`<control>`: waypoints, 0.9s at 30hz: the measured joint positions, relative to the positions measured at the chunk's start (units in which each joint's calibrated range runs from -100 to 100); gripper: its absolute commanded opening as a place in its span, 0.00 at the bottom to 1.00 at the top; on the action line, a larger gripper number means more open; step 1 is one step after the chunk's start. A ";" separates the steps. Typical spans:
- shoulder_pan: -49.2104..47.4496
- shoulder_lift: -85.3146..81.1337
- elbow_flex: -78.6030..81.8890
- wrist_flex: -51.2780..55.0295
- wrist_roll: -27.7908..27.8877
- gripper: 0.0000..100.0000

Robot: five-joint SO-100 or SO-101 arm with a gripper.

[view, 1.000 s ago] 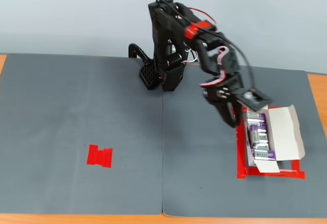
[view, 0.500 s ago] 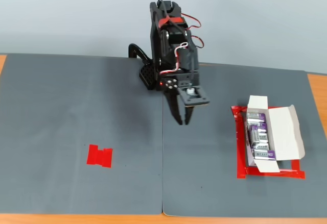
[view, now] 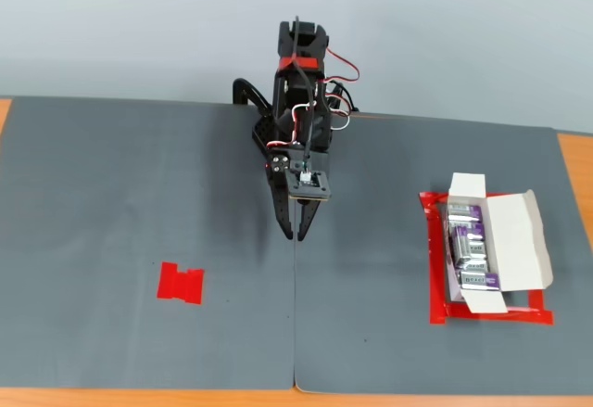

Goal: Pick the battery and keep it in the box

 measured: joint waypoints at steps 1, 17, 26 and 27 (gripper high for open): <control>-0.15 -1.36 1.44 0.00 0.00 0.04; -0.07 -6.88 8.80 14.05 -0.10 0.04; -0.22 -7.31 6.02 31.31 -2.39 0.03; -0.22 -7.31 5.84 32.35 -3.17 0.03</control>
